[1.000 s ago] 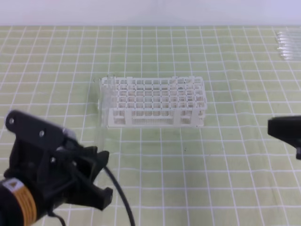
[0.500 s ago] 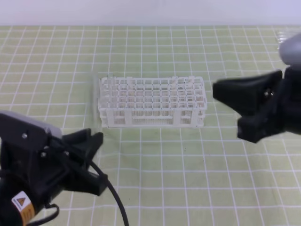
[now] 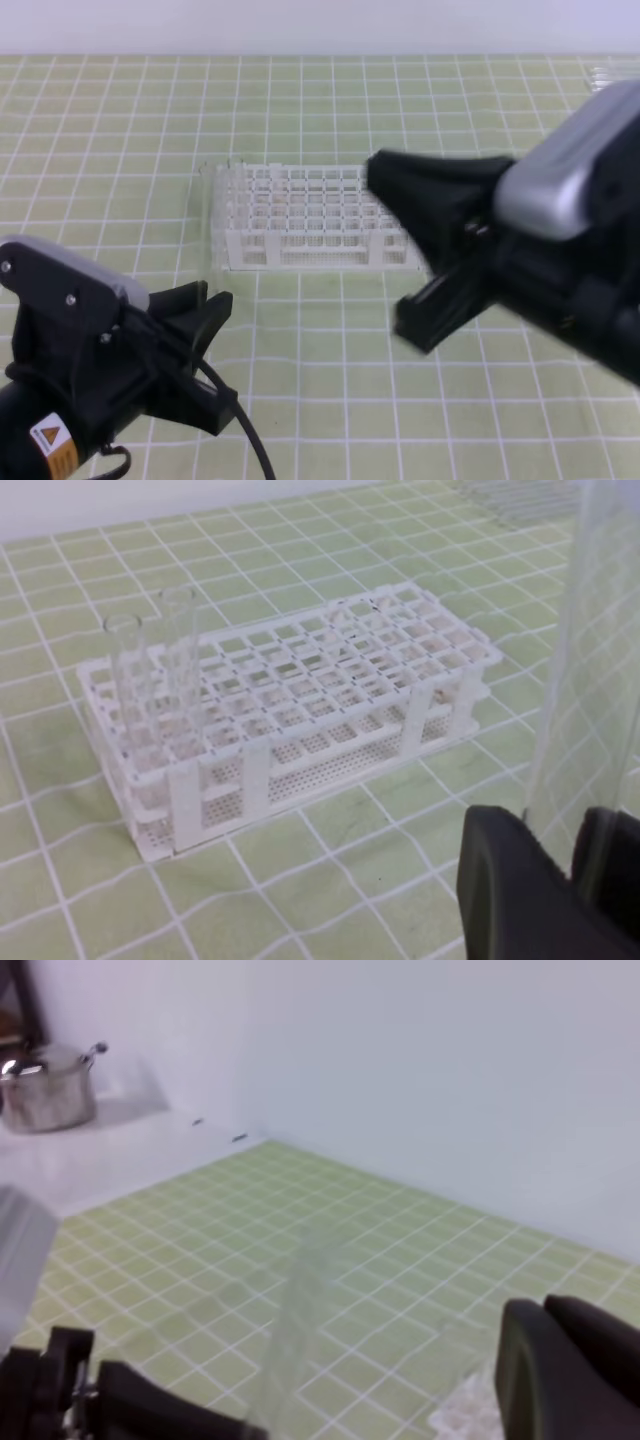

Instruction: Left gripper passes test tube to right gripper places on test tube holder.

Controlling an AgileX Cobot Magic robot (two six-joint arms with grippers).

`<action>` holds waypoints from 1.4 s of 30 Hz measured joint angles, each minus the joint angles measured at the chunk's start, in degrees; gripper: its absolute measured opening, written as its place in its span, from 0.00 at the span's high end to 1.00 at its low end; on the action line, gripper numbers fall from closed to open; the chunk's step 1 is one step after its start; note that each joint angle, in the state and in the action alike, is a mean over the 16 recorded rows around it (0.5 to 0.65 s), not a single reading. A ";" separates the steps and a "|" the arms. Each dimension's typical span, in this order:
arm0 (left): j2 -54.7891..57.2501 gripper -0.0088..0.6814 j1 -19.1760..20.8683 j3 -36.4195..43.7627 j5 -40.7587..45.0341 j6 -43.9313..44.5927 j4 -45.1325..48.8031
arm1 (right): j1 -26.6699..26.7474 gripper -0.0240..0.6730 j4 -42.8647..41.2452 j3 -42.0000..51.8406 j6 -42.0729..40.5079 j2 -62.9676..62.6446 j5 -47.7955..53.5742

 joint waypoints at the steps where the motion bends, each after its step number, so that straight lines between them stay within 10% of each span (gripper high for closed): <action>1: 0.01 0.88 0.00 0.00 -0.31 0.34 -0.16 | 0.82 0.93 0.21 0.29 0.26 0.69 -1.24; 18: -0.01 0.90 0.00 -0.01 0.16 1.91 0.25 | 4.71 0.29 -7.41 -0.02 17.66 9.11 -12.08; 42: -0.36 0.85 0.00 -1.59 0.49 1.42 -0.39 | 5.56 0.32 -28.12 -2.96 37.28 16.38 -21.45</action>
